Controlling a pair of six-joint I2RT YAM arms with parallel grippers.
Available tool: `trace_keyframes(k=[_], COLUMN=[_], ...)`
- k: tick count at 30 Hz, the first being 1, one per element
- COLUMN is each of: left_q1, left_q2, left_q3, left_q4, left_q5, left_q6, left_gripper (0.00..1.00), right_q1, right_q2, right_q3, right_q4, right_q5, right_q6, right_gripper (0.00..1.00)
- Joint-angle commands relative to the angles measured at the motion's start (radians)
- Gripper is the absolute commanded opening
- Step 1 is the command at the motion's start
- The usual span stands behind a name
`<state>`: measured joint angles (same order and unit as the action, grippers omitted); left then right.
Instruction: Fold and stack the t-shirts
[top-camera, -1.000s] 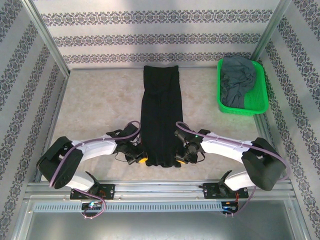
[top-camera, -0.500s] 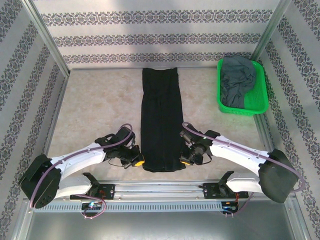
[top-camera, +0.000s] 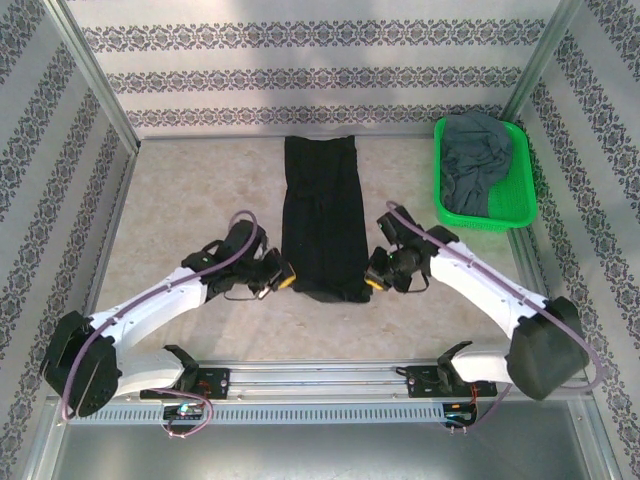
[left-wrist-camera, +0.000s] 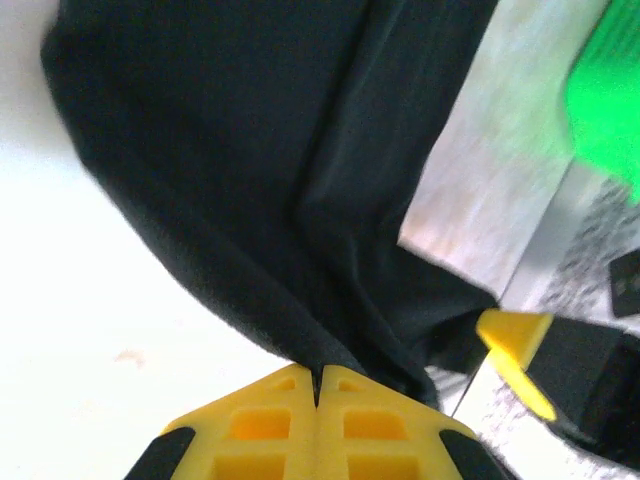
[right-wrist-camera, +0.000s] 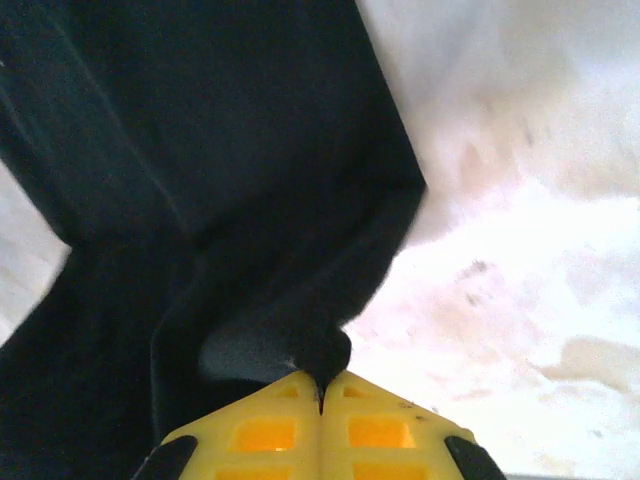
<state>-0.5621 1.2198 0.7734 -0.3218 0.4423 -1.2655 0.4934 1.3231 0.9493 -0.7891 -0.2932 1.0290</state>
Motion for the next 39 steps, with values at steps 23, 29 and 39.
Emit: trace_keyframes(k=[23, 29, 39], left_q1=[0.331, 0.238, 0.142], left_q2=[0.667, 0.420, 0.418], left_q3=[0.512, 0.200, -0.042], left_q4=[0.152, 0.165, 0.489], left_q5=[0.038, -0.037, -0.045], left_q6=[0.181, 0.098, -0.212], left_gripper=[0.52, 0.62, 0.58], right_q1=[-0.263, -0.288, -0.206], right_q2=[0.805, 0.533, 0.344], right_q3=[0.871, 0.505, 0.007], right_q4=[-0.001, 0.077, 0.373], right_q5=[-0.182, -0.104, -0.167], right_q6=[-0.258, -0.261, -0.053], right_gripper=[0.47, 0.54, 0.57])
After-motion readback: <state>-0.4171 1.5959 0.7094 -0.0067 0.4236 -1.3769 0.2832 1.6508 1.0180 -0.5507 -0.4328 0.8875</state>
